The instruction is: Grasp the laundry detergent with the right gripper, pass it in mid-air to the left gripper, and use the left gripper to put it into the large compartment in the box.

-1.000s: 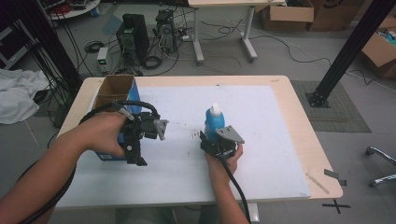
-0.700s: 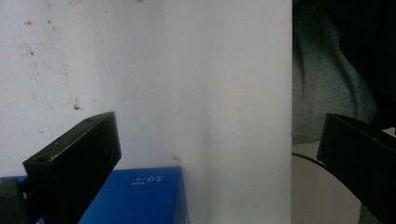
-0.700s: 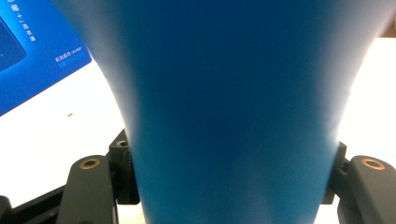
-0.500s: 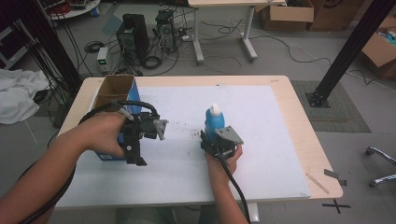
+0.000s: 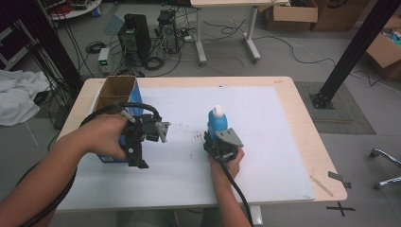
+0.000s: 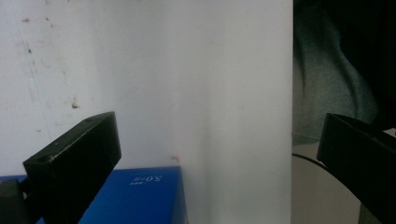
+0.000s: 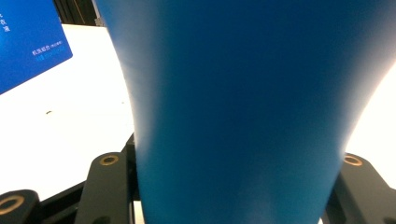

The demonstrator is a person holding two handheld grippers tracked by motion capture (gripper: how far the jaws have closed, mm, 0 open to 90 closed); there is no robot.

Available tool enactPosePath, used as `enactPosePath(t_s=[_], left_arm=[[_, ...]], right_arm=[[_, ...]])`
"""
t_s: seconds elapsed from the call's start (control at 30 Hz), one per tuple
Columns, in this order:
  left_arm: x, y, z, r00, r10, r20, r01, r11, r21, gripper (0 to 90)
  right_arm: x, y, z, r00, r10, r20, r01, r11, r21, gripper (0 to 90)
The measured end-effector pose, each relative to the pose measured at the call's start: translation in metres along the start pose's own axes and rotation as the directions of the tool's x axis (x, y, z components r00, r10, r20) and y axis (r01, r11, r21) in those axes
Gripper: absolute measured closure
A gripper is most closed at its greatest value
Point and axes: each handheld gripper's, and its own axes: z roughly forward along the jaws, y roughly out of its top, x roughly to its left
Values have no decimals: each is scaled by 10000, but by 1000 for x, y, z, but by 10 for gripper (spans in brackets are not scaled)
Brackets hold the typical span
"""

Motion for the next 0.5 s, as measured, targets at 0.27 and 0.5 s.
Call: enactPosePath(t_s=[0.27,0.5], left_arm=[[-1,1,-1,10000,2,-30,-2,10000,-31,1],[0,4,-2,10000,61,-13,-61,10000,-33,1]], right_arm=[[-6,3,-2,9989,-154,-440,162,9997,189,435],[-14,3,-8,9926,-263,-1182,297,9992,271,440]])
